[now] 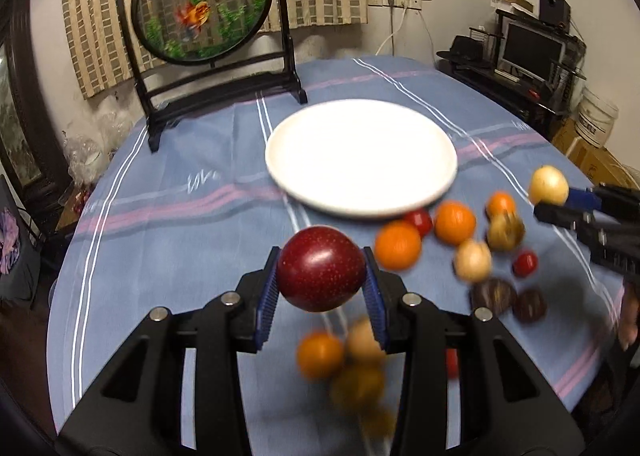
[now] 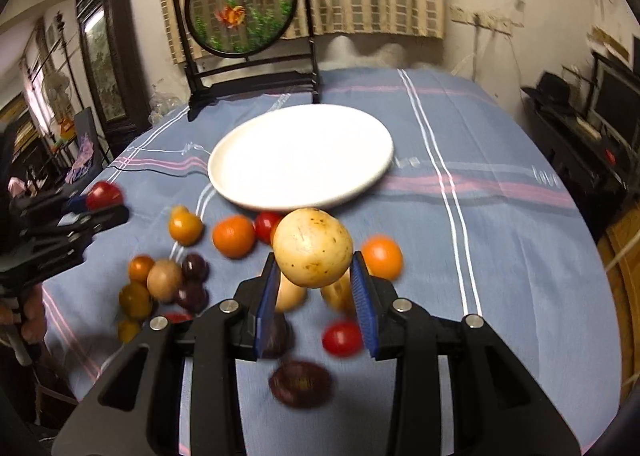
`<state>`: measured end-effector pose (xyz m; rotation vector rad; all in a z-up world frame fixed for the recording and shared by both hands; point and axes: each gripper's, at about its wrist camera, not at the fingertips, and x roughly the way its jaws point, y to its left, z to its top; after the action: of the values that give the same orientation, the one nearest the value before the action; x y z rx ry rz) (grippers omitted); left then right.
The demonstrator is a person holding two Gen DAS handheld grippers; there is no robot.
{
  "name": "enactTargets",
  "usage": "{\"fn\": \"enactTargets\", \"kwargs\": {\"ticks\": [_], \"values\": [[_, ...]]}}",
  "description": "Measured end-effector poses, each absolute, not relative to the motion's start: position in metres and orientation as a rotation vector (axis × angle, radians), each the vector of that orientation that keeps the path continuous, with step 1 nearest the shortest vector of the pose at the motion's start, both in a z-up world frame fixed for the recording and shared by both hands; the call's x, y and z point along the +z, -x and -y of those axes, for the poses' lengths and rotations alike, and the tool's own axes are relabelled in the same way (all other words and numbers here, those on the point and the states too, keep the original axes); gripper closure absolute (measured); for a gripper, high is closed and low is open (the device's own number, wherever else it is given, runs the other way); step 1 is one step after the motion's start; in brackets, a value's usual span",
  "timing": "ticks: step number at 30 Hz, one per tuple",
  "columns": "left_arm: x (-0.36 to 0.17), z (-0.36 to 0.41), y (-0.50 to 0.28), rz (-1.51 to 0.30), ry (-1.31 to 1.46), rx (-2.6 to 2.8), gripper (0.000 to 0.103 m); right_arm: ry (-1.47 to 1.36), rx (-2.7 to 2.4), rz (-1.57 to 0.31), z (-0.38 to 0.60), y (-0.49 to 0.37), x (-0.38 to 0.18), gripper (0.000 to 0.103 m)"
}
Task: Organize fruits
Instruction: 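Carry both fruits over the white plate and open both tools, then grasp the small yellow fruit with the left tool while the right tool grasps the dark maroon fruit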
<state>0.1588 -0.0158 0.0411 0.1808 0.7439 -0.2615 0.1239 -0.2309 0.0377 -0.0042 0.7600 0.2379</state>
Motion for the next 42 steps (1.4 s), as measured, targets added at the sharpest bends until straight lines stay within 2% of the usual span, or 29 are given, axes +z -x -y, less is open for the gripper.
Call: {"fn": "enactTargets", "kwargs": {"ticks": [3, 10, 16, 17, 18, 19, 20, 21, 23, 31, 33, 42], "values": [[0.042, 0.030, -0.201, -0.769, -0.168, -0.273, 0.064, 0.042, 0.252, -0.780, 0.219, -0.159, 0.039, 0.067], [0.003, 0.051, -0.294, -0.941, -0.129, -0.269, 0.063, 0.087, 0.226, -0.887, 0.202, -0.238, 0.012, 0.067], [-0.019, 0.049, -0.323, -0.983, -0.116, -0.221, 0.063, 0.043, 0.187, -0.982, 0.209, -0.276, -0.011, 0.067], [-0.020, 0.050, -0.325, -0.985, -0.117, -0.214, 0.061, 0.032, 0.175, -0.984, 0.211, -0.280, -0.011, 0.066], [-0.020, 0.050, -0.327, -0.988, -0.120, -0.209, 0.056, 0.022, 0.170, -0.972, 0.213, -0.281, -0.009, 0.060], [-0.018, 0.049, -0.327, -0.975, -0.115, -0.206, 0.041, 0.010, 0.167, -0.950, 0.216, -0.279, -0.005, 0.054], [-0.013, 0.047, -0.324, -0.956, -0.104, -0.205, 0.034, -0.002, 0.156, -0.922, 0.220, -0.276, 0.000, 0.041], [-0.009, 0.044, -0.322, -0.939, -0.096, -0.198, 0.029, -0.016, 0.144, -0.883, 0.224, -0.269, 0.006, 0.036], [0.004, 0.039, -0.313, -0.896, -0.085, -0.188, 0.020, -0.022, 0.141, -0.854, 0.228, -0.259, 0.014, 0.036], [0.042, 0.015, -0.235, -0.743, -0.096, -0.179, 0.009, -0.085, 0.161, -0.769, 0.261, -0.170, 0.036, 0.035], [0.044, 0.012, -0.215, -0.724, -0.115, -0.171, 0.009, -0.102, 0.161, -0.756, 0.265, -0.152, 0.036, 0.032], [0.027, -0.006, -0.138, -0.756, -0.119, -0.143, 0.007, -0.159, 0.112, -0.773, 0.280, -0.081, 0.020, 0.031]]}}
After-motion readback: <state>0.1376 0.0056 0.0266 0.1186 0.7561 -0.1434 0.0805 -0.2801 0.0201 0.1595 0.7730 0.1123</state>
